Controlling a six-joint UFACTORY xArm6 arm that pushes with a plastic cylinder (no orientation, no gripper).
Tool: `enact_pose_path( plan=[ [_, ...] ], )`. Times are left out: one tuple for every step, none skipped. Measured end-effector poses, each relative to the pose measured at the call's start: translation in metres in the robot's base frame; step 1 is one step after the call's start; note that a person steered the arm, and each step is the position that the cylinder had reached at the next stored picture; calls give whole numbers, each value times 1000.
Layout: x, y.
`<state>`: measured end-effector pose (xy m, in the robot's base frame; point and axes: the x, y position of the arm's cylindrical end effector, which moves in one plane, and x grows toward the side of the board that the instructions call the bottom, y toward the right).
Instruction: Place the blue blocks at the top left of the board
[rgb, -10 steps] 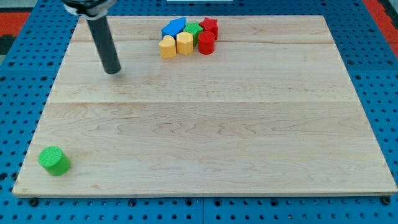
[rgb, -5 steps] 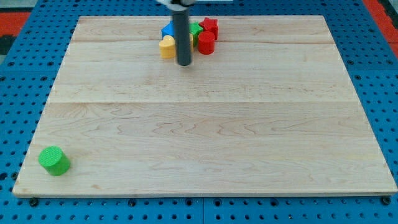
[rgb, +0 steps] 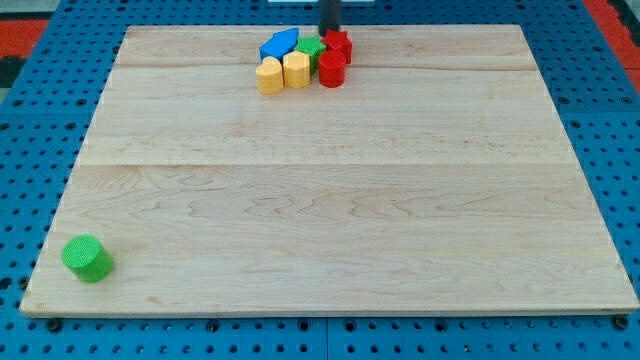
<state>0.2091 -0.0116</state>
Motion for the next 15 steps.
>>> enact_pose_path(
  plan=[
    [16,-41],
    [42,-77],
    [57,-101],
    [43,-115],
    [23,-138],
    [13,-148],
    [28,-140],
    [48,-83],
    [79,-34],
    [88,6],
    [97,-5],
    [113,-27],
    [121,-40],
    [99,-86],
    [58,-111]
  ],
)
